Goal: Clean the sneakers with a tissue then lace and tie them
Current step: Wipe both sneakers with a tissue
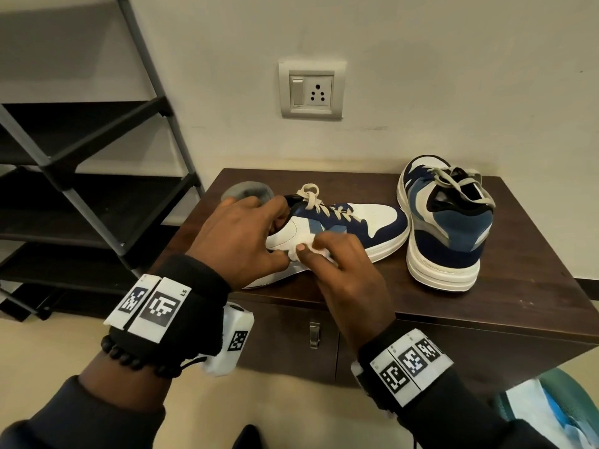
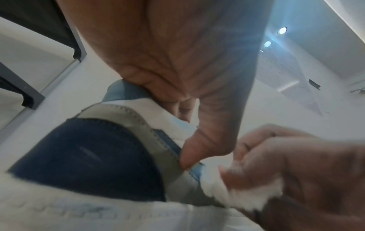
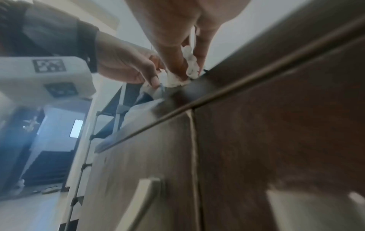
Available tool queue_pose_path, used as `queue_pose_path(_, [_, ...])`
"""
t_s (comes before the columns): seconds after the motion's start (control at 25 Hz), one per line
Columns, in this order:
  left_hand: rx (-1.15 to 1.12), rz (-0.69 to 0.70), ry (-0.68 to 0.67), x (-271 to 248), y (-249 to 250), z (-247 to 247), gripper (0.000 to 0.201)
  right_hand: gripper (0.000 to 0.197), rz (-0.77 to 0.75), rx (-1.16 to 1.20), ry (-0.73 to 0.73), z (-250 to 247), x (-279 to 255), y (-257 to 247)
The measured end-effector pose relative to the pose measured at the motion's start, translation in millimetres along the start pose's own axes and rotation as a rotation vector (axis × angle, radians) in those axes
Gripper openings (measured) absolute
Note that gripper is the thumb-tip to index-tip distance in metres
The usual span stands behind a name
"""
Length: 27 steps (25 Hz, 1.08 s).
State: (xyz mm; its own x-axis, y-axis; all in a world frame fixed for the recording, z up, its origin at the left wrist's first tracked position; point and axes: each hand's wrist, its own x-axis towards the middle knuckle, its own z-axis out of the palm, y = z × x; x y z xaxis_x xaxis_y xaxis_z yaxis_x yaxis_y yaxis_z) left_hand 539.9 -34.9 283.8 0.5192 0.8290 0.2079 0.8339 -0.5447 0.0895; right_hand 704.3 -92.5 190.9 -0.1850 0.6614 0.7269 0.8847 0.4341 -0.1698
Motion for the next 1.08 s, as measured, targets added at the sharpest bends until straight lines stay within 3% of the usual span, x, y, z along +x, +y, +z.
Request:
queue_pose_path(0.12, [0.015,-0.03,0.015,-1,2,-1,0.035,0.041,0.101,-0.037,-0.114,-5,-22,15])
queue_pose_path(0.32, [0.028,-0.015,0.139,-1,13,7,0.049,0.027,0.063,0.113,0.126,-17,19,-9])
queue_pose_path(0.56, [0.047,0.002,0.067,2,16,1,0.049,0.031,0.235,0.075,0.058,-21,7,23])
queue_pose_path(0.72, [-0.021,-0.001,0.082,1,19,1,0.04,0.024,0.139,0.129,0.117,-22,26,5])
queue_pose_path(0.92, [0.024,0.005,0.099,2,18,4,0.03,0.038,0.092,-0.048,-0.101,-7,-12,17])
queue_pose_path(1.08, [0.043,0.0,0.138,4,21,5,0.028,0.031,0.177,-0.082,-0.205,-3,-14,17])
